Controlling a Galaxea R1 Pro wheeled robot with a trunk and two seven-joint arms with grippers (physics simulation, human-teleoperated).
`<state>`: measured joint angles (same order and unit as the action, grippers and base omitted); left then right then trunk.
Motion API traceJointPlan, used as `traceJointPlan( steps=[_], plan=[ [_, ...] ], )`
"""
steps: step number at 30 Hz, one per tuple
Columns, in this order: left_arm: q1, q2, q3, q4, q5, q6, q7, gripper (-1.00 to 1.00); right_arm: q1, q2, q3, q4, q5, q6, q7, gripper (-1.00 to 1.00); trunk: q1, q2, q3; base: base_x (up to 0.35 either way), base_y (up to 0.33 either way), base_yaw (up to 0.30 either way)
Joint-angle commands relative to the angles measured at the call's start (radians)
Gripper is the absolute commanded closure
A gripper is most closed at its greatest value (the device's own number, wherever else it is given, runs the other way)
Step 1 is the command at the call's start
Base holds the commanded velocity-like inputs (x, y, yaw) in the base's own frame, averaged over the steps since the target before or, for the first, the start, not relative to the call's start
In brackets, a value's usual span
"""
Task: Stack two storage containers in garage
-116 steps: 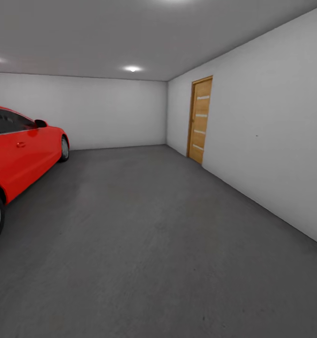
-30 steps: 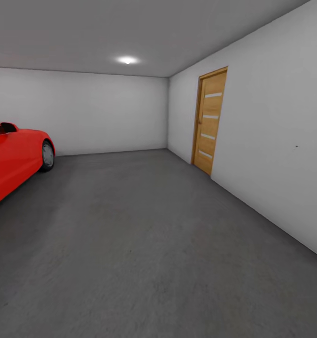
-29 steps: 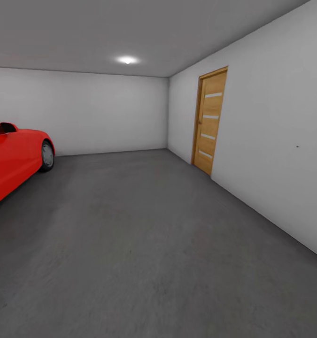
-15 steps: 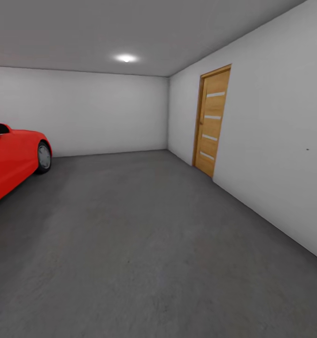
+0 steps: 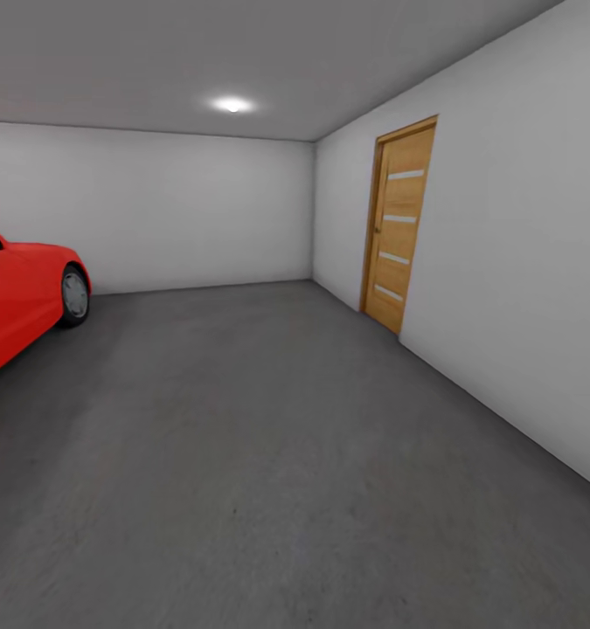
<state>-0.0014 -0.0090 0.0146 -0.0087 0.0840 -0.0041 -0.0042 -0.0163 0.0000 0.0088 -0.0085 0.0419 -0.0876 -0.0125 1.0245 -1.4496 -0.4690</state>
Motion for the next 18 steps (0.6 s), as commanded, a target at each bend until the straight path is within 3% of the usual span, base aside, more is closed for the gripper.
traceJointPlan(
  steps=[1, 18],
  plan=[
    [0.000, 0.000, 0.001, 0.000, 0.009, 0.000, 0.000, -1.00, -0.001, 0.000, 0.000, 0.001, 0.004, -0.003, -0.001, -1.00, 0.001, 0.000, -0.001, 0.324, 0.000, 0.000],
    [0.000, 0.000, 0.001, 0.000, 0.008, 0.000, 0.000, -1.00, -0.001, -0.001, 0.000, 0.001, 0.006, -0.003, -0.001, -1.00, 0.001, 0.000, -0.001, 0.324, 0.000, 0.000]
  ],
)
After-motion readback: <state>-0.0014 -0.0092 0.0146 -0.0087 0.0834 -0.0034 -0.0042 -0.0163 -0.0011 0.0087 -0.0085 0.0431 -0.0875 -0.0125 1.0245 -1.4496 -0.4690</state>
